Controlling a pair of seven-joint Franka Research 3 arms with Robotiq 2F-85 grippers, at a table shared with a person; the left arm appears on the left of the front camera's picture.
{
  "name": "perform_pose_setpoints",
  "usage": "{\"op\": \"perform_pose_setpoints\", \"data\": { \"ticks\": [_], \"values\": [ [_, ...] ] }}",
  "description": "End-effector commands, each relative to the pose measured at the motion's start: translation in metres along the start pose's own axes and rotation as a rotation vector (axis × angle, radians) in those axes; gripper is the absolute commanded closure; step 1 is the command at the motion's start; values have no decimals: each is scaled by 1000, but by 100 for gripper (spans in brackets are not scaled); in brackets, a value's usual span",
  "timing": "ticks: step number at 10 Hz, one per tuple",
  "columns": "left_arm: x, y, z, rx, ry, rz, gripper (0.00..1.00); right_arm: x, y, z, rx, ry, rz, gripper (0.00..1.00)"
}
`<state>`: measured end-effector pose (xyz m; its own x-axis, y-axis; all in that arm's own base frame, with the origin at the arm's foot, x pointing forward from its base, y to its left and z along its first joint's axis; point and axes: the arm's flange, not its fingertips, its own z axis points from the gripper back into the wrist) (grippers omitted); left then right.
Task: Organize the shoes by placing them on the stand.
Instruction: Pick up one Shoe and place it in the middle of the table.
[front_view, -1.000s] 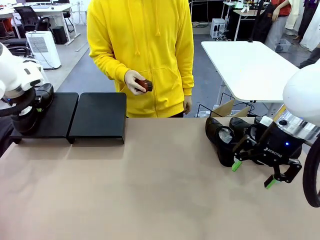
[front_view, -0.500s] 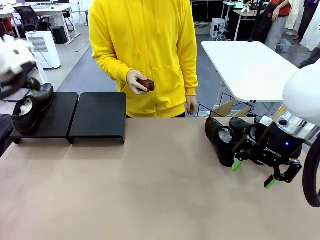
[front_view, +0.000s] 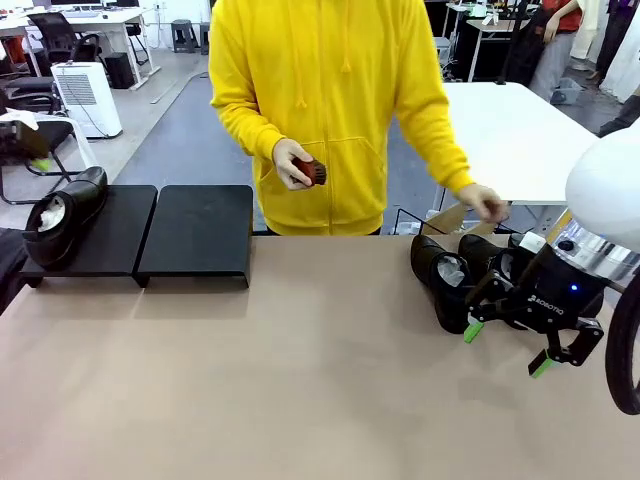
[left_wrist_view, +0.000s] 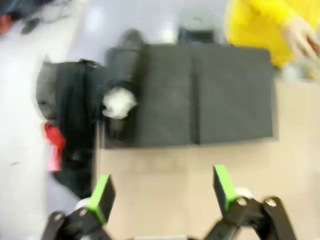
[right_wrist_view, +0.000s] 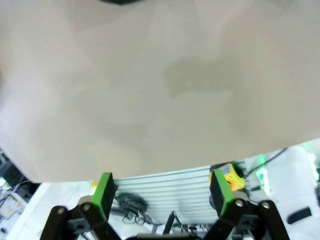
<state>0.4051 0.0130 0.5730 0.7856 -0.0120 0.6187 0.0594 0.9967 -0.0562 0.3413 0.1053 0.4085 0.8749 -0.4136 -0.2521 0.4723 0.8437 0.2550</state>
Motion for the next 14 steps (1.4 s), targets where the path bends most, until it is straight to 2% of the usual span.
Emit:
{"op": "perform_pose_setpoints", "data": {
  "ticks": [1, 2, 3, 6, 7, 8, 9, 12, 14],
  "values": [
    [2, 19, 31, -131, 142, -66, 0, 0, 0, 0, 0, 0, 0, 0],
    [5, 18, 28, -113, 138, -45, 0, -23, -7, 6, -40, 9, 96, 0],
    [-10, -6, 12, -133, 61, -42, 0, -47, -15, 11, -84, -5, 179, 0],
    [-10, -6, 12, -133, 61, -42, 0, -95, -40, 23, -129, -51, 340, 0],
    [-10, -6, 12, -133, 61, -42, 0, -100, -43, 24, -127, -63, 355, 0],
    [-10, -6, 12, -133, 61, -42, 0, -94, -39, 24, -92, -76, 306, 0],
    [-10, -6, 12, -133, 61, -42, 0, -81, -5, 52, -128, -39, 316, 0],
    [-10, -6, 12, -133, 61, -42, 0, -86, -7, 58, -121, -54, 321, 0],
    [-10, -6, 12, -133, 61, -42, 0, -65, 1, 74, -202, -171, 411, 0]
  ]
}}
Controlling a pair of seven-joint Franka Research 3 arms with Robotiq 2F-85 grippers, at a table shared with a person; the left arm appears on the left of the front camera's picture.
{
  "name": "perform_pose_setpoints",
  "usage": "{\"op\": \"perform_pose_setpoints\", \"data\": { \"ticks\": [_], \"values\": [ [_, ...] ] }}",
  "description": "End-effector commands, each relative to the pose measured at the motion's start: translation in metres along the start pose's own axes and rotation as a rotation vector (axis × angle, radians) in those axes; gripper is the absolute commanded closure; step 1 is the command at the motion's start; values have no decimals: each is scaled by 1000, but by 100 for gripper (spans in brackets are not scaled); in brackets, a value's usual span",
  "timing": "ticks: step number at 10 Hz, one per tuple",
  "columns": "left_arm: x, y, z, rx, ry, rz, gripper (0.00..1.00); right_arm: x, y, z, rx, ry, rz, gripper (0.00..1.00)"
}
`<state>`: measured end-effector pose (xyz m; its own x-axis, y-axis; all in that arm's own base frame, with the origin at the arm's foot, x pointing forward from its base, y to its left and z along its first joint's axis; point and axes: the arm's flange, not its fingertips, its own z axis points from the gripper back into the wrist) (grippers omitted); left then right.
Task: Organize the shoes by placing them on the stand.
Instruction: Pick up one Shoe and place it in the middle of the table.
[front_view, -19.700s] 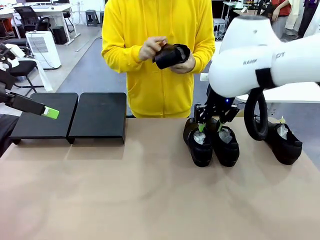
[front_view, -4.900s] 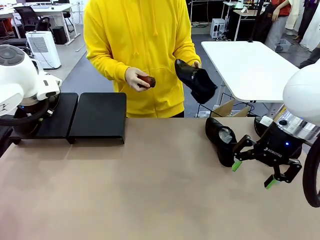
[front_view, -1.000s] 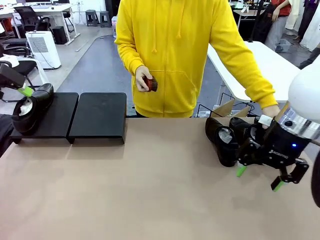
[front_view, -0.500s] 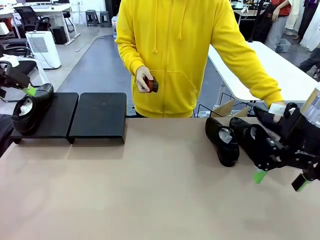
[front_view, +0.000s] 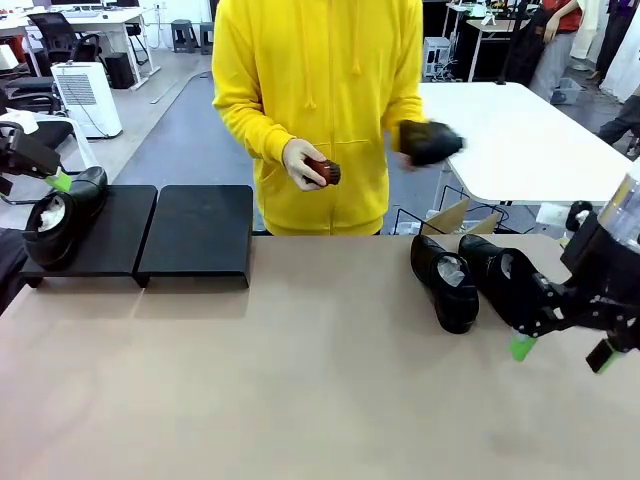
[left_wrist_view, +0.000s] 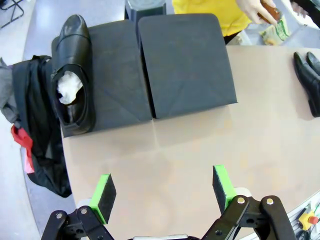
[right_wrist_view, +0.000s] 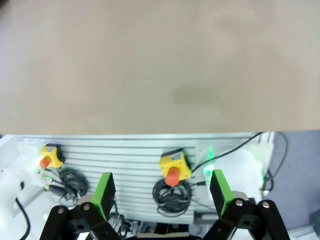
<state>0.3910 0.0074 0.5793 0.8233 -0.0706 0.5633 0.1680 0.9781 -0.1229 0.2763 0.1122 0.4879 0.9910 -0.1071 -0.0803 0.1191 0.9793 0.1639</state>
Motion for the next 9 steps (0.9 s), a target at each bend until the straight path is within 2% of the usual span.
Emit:
{"op": "perform_pose_setpoints", "data": {
  "ticks": [1, 5, 8, 9],
  "values": [
    [-3, 1, -1, -14, -14, 5, 0, 41, 1, 12, -72, -92, 74, 0],
    [-3, 1, -1, -14, -14, 5, 0, 146, 25, -19, -122, -111, 141, 0],
    [-3, 1, -1, -14, -14, 5, 0, 199, 35, -38, -154, -68, 138, 0],
    [-3, 1, -1, -14, -14, 5, 0, 212, 36, -41, -139, -50, 83, 0]
  ]
}}
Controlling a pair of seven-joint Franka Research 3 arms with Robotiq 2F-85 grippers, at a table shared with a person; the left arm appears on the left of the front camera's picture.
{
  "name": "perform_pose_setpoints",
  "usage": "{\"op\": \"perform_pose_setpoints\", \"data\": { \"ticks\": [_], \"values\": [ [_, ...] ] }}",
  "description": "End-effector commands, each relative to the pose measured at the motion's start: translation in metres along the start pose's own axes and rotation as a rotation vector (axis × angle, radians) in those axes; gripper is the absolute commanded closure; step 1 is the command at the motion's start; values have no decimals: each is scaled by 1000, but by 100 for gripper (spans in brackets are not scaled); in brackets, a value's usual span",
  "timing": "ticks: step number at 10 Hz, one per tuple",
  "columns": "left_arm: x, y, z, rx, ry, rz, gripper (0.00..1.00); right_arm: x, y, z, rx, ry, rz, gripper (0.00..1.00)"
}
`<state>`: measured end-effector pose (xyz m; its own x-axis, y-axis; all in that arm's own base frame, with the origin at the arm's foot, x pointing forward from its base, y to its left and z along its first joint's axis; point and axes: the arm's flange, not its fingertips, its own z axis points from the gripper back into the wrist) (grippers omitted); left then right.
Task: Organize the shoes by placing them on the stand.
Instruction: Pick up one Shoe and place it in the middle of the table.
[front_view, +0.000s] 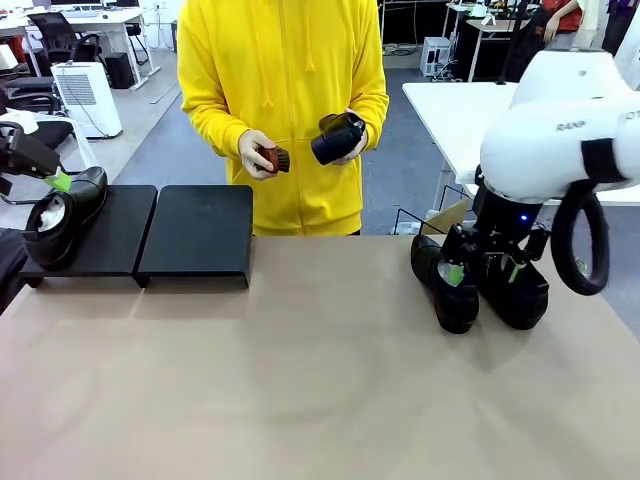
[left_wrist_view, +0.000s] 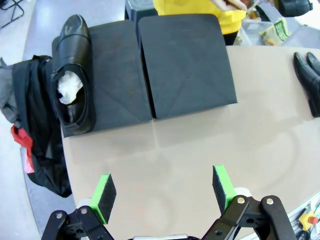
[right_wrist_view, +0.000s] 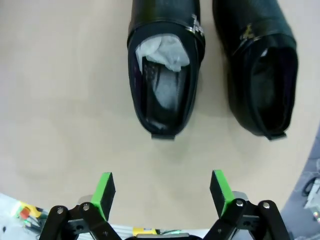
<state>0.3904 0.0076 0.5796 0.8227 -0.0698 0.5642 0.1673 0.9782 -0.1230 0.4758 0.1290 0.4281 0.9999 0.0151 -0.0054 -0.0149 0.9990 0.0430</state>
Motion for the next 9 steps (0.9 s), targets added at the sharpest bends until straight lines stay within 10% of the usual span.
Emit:
{"op": "perform_pose_setpoints", "data": {
  "ticks": [1, 9],
  "values": [
    [-2, 1, -2, -14, -13, 5, 0, -15, 0, 4, -4, -11, 12, 0],
    [-2, 1, -2, -14, -13, 5, 0, 51, -13, -5, -2, -81, 10, 4]
  ]
}}
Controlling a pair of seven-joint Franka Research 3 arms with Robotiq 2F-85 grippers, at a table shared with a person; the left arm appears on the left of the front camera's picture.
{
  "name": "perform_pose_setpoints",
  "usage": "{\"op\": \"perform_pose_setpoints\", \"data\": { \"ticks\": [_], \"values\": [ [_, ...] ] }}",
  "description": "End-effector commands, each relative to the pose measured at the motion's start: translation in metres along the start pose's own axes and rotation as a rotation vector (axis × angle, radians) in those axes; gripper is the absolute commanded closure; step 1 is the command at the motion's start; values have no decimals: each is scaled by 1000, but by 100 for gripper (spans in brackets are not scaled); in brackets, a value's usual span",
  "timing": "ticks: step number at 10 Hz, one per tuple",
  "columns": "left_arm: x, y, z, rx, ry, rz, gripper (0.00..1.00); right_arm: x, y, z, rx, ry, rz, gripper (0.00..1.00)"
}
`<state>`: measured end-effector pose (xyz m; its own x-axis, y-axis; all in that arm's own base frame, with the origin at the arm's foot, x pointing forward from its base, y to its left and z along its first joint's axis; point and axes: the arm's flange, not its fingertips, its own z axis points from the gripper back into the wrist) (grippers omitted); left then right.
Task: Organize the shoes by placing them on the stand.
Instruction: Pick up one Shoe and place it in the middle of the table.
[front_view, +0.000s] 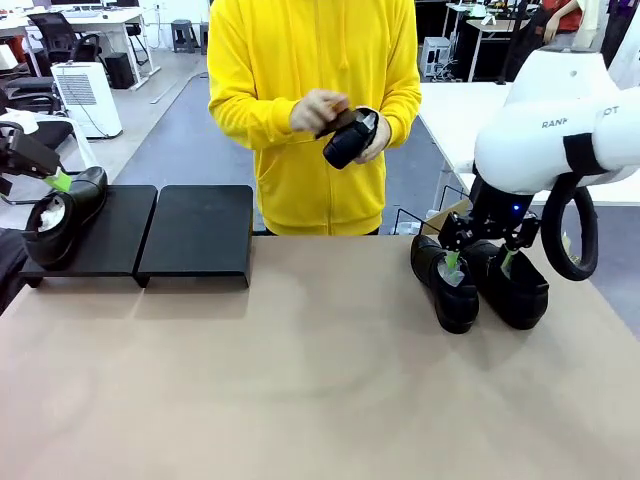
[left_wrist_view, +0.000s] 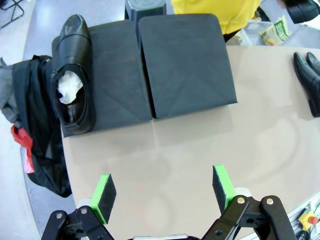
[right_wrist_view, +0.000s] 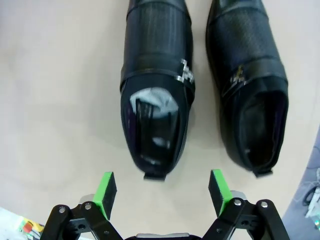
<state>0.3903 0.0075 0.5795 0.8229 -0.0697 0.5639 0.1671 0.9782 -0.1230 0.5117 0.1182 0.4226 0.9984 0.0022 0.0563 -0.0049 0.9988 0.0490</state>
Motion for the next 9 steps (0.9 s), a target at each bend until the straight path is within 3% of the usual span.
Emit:
{"op": "perform_pose_setpoints", "data": {
  "ticks": [1, 2, 6, 9],
  "values": [
    [-2, 1, -2, -14, -13, 5, 0, 21, -3, -5, -17, -31, 11, 16],
    [-2, 1, -2, -14, -13, 5, 0, 26, -5, -9, -20, -25, 5, 36],
    [-2, 1, -2, -14, -13, 5, 0, 32, -7, -18, -2, 13, -29, 36],
    [-2, 1, -2, -14, -13, 5, 0, 20, 7, -8, 8, -15, -5, 36]
  ]
}}
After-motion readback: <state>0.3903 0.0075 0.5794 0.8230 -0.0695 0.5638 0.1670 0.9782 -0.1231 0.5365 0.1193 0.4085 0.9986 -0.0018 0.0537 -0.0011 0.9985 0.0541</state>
